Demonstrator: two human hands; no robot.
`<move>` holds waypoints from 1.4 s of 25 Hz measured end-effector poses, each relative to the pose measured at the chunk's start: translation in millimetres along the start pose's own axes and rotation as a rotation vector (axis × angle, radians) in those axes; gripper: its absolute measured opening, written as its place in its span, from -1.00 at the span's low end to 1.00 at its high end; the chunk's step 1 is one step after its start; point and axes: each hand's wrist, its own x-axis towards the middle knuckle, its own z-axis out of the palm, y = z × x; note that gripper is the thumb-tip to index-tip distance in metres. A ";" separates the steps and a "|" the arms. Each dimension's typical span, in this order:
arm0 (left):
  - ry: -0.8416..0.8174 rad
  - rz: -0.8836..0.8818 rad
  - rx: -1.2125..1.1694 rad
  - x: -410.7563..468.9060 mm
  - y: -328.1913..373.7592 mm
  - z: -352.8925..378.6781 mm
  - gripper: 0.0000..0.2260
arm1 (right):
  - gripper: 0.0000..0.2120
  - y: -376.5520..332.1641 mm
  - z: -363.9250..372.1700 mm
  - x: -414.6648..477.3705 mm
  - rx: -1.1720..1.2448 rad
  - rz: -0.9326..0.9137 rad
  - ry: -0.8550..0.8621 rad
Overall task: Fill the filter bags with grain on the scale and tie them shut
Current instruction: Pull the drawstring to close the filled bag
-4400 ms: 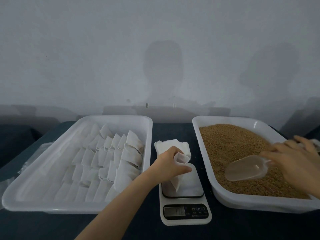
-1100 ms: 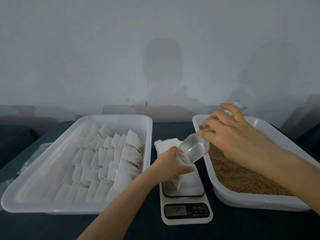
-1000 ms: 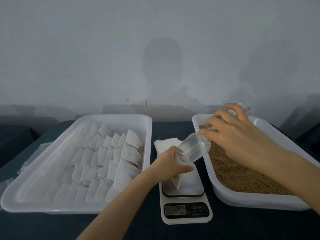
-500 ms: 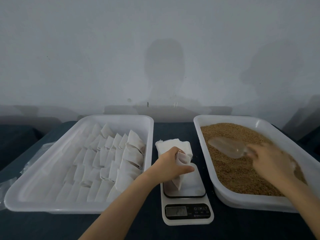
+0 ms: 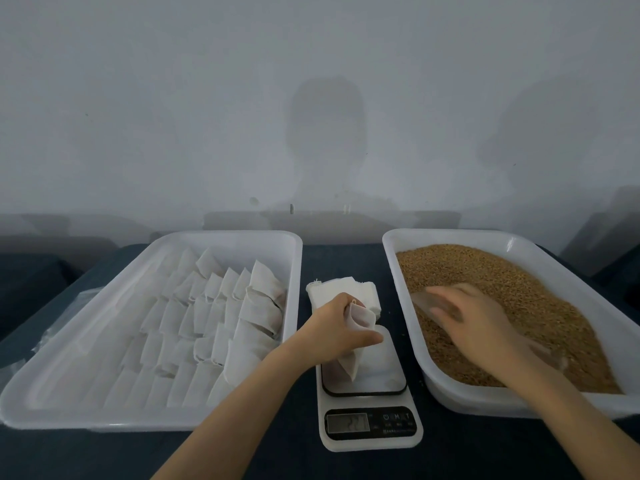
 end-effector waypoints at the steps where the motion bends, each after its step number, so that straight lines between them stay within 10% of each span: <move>1: 0.001 0.000 0.004 -0.4 1.4 0.0 -0.51 | -0.67 -18.2 1.1 -2.9 0.120 -0.070 -0.043; 10: -0.008 0.012 0.074 -1.5 4.1 -2.1 -0.48 | -0.85 -69.6 30.9 -10.0 0.258 -0.171 -0.256; 20: 0.157 0.058 0.011 -7.2 -4.0 -22.7 -0.91 | -0.84 -58.3 39.8 -5.3 0.494 -0.007 -0.013; 35: 0.301 0.131 0.016 -5.5 -7.1 -21.9 -0.80 | -0.89 -51.2 42.8 2.4 0.470 -0.205 0.203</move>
